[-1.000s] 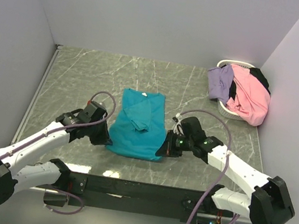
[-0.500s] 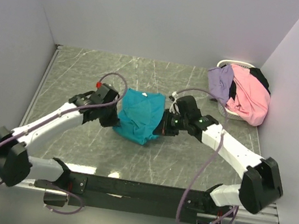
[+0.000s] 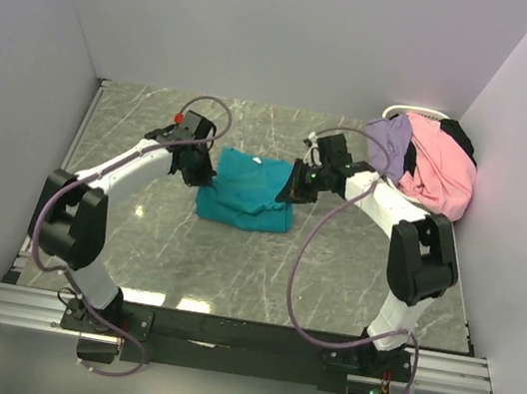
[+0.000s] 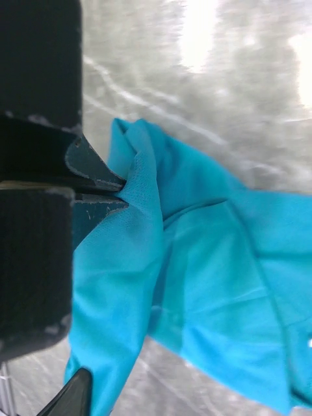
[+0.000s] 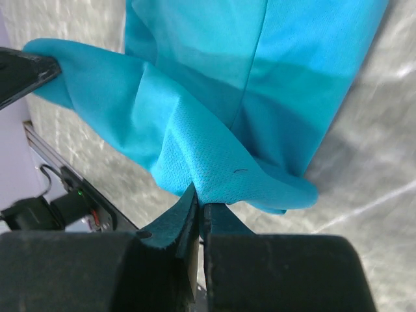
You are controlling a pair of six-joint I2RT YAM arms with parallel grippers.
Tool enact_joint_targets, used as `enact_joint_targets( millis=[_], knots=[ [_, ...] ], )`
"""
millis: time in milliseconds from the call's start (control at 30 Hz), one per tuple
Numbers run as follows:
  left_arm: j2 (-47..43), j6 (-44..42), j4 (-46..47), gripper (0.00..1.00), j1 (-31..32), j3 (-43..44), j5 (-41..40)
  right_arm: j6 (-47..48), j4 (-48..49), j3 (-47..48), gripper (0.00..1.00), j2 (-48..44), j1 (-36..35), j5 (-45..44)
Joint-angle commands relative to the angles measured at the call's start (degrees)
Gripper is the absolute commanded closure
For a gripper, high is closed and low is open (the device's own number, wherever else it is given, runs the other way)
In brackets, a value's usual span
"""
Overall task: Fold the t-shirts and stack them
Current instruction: Fold the tshirt
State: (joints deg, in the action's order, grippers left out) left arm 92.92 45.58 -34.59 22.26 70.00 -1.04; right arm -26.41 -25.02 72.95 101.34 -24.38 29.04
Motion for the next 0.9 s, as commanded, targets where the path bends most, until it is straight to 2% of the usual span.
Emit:
enact_joint_targets(
  millis=[0, 267, 633, 867],
  knots=[
    [5.84, -3.92, 3.74, 0.99, -2.13, 6.19, 2.79, 2.24, -0.21, 7.1, 0.98, 5.09, 2.76, 3.74],
    [14.82, -5.59, 4.97, 0.99, -4.77, 15.86, 7.01, 2.51, -1.17, 16.77, 0.98, 13.0, 5.39, 6.91],
    [17.55, -6.47, 4.88, 0.99, -8.54, 23.87, 8.33, 1.89, -2.14, 25.57, 0.97, 17.83, 8.12, 8.49],
    [22.81, -7.17, 10.41, 0.99, -10.74, 29.05, 12.28, 1.1, -1.36, 37.15, 0.94, 25.3, 10.14, 9.02]
  ],
)
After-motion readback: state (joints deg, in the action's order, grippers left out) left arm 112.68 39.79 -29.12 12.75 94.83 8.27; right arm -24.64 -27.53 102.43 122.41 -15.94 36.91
